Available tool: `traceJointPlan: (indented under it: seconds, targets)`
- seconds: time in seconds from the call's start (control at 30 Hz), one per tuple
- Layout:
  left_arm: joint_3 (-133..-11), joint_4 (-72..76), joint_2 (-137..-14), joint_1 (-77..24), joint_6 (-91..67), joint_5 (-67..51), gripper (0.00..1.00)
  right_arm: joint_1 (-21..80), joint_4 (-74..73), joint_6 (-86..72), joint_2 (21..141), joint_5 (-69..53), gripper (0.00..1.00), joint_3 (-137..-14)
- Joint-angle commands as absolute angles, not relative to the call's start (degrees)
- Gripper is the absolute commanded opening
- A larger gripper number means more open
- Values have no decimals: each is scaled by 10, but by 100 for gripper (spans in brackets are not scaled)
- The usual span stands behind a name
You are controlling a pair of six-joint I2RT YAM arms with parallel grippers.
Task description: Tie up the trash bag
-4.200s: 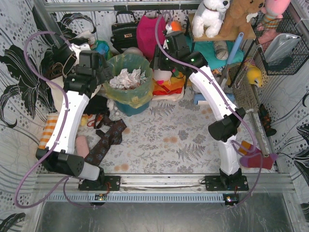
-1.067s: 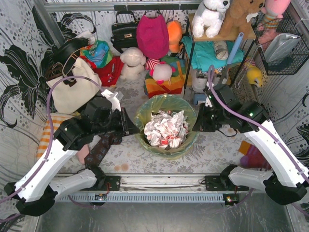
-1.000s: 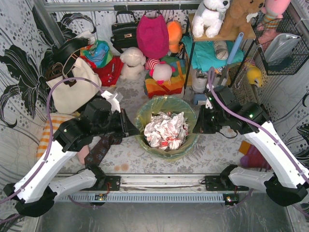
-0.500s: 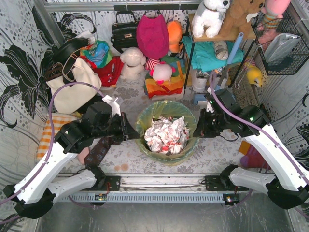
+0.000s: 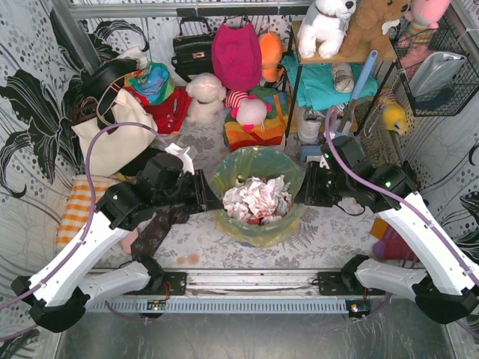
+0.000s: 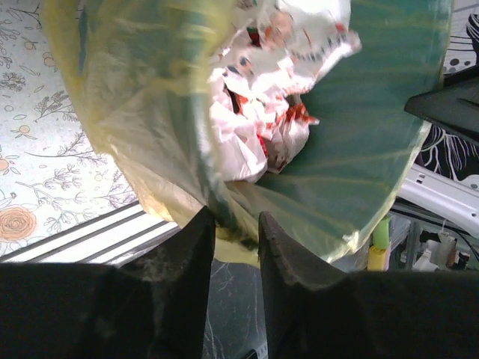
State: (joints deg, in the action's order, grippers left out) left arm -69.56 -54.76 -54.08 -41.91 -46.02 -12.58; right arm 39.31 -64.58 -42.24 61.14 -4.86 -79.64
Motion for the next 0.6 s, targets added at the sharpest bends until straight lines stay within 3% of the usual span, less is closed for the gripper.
traceJointPlan:
  seconds: [0.0, 0.57]
  targets:
    - [-708, -508, -551, -422, -439, -112, 39, 397, -595, -422, 618, -16, 34, -804]
    - [-809, -543, -546, -422, -427, 39, 65, 397, -616, -389, 636, 45, 57, -927]
